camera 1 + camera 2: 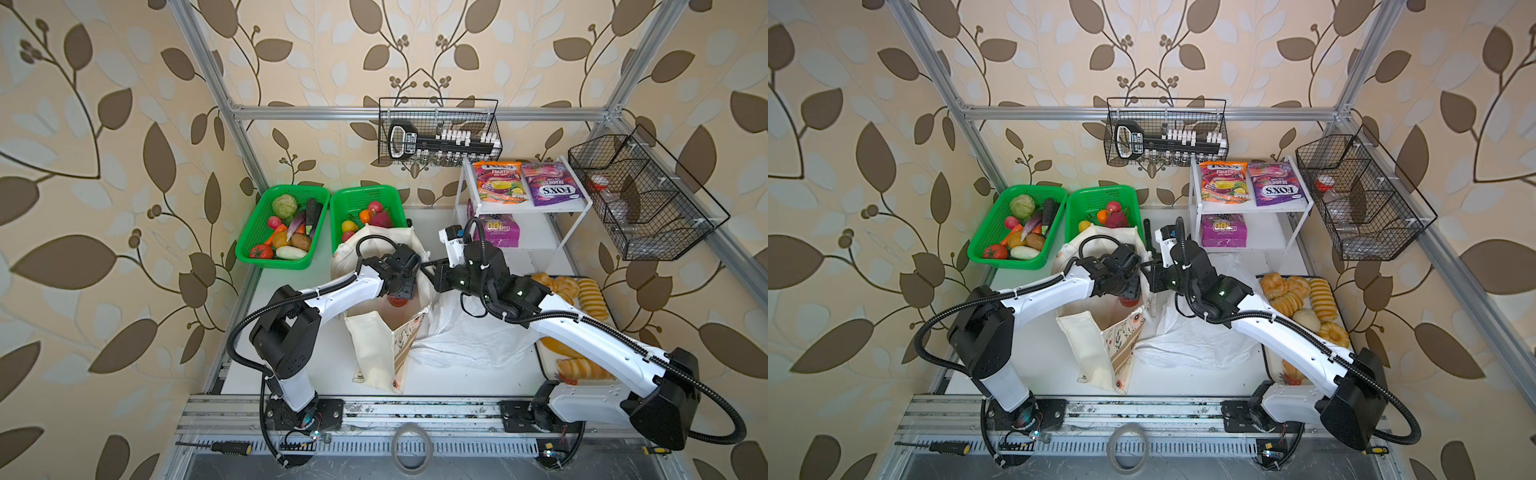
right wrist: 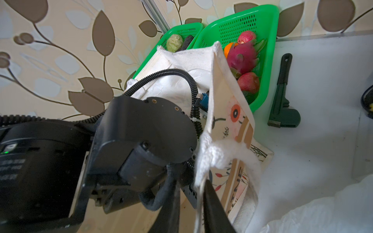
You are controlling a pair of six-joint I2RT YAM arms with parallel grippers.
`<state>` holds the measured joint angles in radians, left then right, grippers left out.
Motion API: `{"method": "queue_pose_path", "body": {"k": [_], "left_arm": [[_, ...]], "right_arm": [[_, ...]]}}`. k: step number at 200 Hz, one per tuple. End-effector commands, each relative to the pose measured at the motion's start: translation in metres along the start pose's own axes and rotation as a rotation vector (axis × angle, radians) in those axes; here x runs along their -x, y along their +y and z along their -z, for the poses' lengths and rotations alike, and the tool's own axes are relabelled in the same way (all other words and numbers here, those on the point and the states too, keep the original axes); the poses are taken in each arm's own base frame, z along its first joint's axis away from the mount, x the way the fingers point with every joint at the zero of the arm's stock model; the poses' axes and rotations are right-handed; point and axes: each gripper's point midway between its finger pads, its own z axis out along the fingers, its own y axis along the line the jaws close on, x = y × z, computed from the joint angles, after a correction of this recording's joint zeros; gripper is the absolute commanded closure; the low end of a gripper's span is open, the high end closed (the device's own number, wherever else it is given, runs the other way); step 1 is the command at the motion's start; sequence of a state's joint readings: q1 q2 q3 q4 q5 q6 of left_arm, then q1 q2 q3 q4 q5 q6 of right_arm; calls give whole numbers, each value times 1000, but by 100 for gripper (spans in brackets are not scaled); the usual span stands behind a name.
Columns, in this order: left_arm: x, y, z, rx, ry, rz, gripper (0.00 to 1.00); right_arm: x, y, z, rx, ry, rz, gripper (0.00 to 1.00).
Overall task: Place the mixed food into the grocery bags and tie them
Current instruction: 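Lower the Coke can into the tote bag and open the left gripper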
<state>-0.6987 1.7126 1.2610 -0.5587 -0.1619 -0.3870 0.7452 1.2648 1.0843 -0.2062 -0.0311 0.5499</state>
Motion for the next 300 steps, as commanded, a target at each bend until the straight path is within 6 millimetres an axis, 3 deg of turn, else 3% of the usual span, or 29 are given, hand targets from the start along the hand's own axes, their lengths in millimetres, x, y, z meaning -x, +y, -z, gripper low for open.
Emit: {"method": "queue_pose_path", "body": {"k": [1,33,87,133,148,154,212,238,253,271,300], "left_arm": [[29,-14,26,-73,-65,8,22],[39,-20,51,-127,-108,-2,13],[50,-21,90,-169,-178,-16,3],[53,-26,120,-233,-210,-31,1],[55,-28,131,-255,-234,-35,1],[58,-26,148,-272,-271,-32,1],[63,-16,191,-294,-393,-42,1],[64,-12,208,-302,-434,-38,1],[63,-8,218,-304,-461,-33,1],[62,-3,233,-311,-503,-27,1],[57,6,251,-321,-575,-20,1]], "right_arm": [[-8,2,4,31,26,-7,75],[-7,5,8,83,37,-8,62],[-1,11,14,130,25,-11,52],[5,10,20,131,10,-17,42],[10,9,26,127,-8,-20,35],[12,9,28,127,-18,-20,33],[38,0,60,109,-119,-34,27],[51,-23,78,40,-195,-60,27],[55,-46,89,-24,-248,-101,28],[54,-82,102,-87,-306,-188,29],[51,-158,120,-137,-408,-428,30]]}}
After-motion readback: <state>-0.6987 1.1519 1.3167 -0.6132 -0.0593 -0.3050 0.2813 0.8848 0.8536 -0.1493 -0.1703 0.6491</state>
